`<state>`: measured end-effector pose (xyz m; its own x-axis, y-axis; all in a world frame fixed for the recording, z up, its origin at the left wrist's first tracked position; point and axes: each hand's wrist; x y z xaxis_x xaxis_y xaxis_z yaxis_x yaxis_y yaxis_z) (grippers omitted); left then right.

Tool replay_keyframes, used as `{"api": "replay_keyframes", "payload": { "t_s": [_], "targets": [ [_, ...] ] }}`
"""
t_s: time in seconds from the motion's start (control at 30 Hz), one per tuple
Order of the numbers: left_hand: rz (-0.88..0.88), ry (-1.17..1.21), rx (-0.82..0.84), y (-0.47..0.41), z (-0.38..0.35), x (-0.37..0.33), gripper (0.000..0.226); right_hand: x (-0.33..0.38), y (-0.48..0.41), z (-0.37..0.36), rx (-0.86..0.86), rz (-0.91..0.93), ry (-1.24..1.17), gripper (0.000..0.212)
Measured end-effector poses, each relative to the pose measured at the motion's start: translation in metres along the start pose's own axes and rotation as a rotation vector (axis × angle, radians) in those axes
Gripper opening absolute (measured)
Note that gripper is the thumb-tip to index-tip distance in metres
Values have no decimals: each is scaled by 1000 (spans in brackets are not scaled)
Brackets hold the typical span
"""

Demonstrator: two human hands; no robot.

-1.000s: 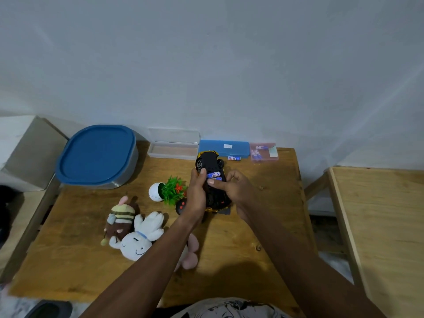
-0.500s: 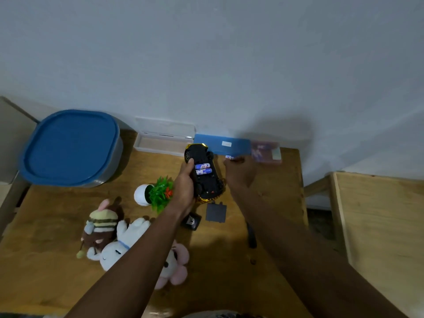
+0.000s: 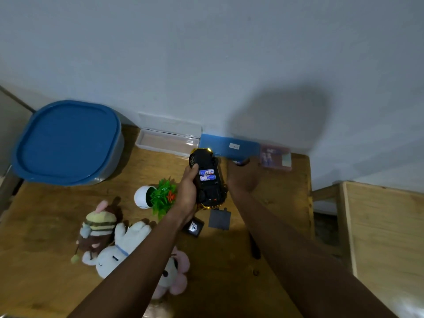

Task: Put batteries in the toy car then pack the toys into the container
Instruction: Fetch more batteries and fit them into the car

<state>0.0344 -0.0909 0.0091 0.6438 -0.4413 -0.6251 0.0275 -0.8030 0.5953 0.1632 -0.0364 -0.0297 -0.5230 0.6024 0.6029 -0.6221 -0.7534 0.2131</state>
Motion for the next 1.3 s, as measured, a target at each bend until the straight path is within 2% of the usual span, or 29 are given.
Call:
{"api": "replay_keyframes", "payload": {
  "t_s": [0.13,0.27,0.3,0.37,0.43,0.53,0.57,0.63,0.7,0.77,0.9,1.0,1.13,1.3],
  "targets": [
    [22,62,30,10,3,-7,45,-3,17,24,156,-34,-196,26],
    [62,116,95,33,4,-18,49,-6,43,68,528,-171,-576,14],
    [80,127,116,38,4,-20,49,-7,50,79,599,-180,-694,9],
    [91,128,130,49,3,-23,51,-3,64,104,692,-186,-886,12],
    [71,106,146,60,1,-25,50,0,76,126,767,-166,-969,14],
    [65,79,204,77,-4,-26,48,1,93,149,832,-39,-924,17],
    [64,68,213,82,-6,-26,48,1,98,155,835,11,-883,22],
    [55,42,220,92,-8,-26,49,3,109,167,792,94,-804,16],
    [43,23,238,100,-9,-27,52,3,117,174,699,226,-680,8],
    [32,6,259,108,-11,-28,54,1,121,176,617,336,-609,10],
    [27,16,270,117,-14,-27,55,-6,130,175,575,428,-533,17],
    [23,61,283,123,-16,-27,55,-12,132,175,453,528,-452,12],
    [16,101,282,130,-16,-25,54,-17,134,177,338,566,-418,9],
    [32,147,255,132,-13,-23,56,-22,133,175,314,540,-379,9]
  ]
}}
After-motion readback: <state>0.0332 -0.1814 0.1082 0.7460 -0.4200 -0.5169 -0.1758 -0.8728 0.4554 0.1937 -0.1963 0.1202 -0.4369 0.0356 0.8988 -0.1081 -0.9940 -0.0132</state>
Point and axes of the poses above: each hand's wrist, its own y-axis away from the middle knuckle, its own z-axis out of the back of the hand, x = y × z, and after that the axes turned 14 degrees about y, right-handed
